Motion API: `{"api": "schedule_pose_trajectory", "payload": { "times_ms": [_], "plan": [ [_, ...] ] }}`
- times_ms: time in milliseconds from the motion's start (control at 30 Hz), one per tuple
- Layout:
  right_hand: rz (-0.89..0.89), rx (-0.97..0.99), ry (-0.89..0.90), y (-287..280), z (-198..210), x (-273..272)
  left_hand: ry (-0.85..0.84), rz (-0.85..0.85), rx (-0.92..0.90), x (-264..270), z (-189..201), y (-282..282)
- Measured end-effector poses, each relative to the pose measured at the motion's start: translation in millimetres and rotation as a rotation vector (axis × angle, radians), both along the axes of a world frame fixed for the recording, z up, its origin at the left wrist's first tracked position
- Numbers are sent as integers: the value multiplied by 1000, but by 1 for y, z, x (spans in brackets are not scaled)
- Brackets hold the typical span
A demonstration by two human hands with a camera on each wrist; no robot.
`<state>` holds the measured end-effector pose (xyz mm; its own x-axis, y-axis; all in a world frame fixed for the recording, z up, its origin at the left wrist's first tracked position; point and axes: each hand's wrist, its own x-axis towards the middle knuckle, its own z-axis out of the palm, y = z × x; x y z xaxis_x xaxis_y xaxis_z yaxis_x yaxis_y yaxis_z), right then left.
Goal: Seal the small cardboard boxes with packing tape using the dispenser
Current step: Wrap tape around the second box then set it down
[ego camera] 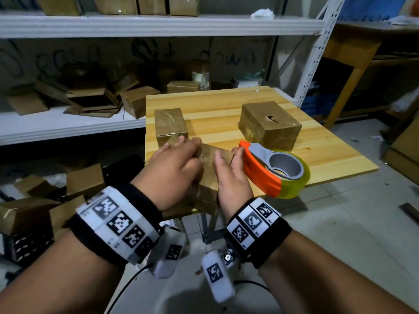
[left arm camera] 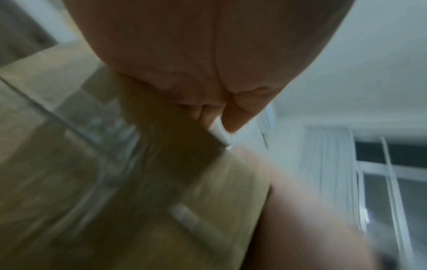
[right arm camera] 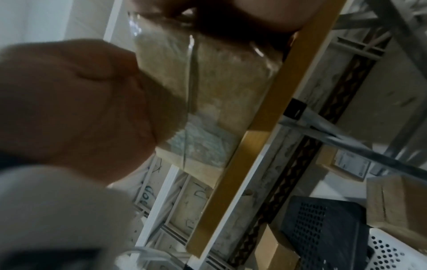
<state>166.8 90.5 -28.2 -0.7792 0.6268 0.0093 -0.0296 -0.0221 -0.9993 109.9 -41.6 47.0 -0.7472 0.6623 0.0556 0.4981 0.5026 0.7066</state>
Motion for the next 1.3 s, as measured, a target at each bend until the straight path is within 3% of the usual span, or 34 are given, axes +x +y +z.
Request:
{"api": "schedule_pose_trajectory", "payload": {
  "times_ms": [67,100,200,233,367,400,567,700,800,1000,1167,1300],
  "plan": [
    [-2,-34,2,2,2,1,-261,104,418,-5,2,-6],
    [-6,-57,-5,4,3,1,-285,191,536,-8,4,-10],
    [27,-104,27,11,10,13,-151,387,567,-22,6,-20],
    [21,-120,39,14,10,15,-185,414,559,-24,7,-23],
    [57,-156,23,5,16,20,-576,356,541,-25,2,-25],
    [85,-174,43,4,18,22,-599,342,540,-22,1,-24],
    [122,-230,149,17,30,25,-342,285,723,-7,-9,-14],
    [-45,97,91,16,30,24,-222,249,727,9,-16,-3],
    [-64,193,41,18,27,24,-111,241,695,13,-19,-2],
    [-68,237,36,25,32,24,-121,267,672,11,-23,-3],
    [-114,265,57,21,30,27,-333,306,724,14,-13,-1],
    [-156,206,99,13,21,23,-384,273,679,19,-6,1]
  ]
}}
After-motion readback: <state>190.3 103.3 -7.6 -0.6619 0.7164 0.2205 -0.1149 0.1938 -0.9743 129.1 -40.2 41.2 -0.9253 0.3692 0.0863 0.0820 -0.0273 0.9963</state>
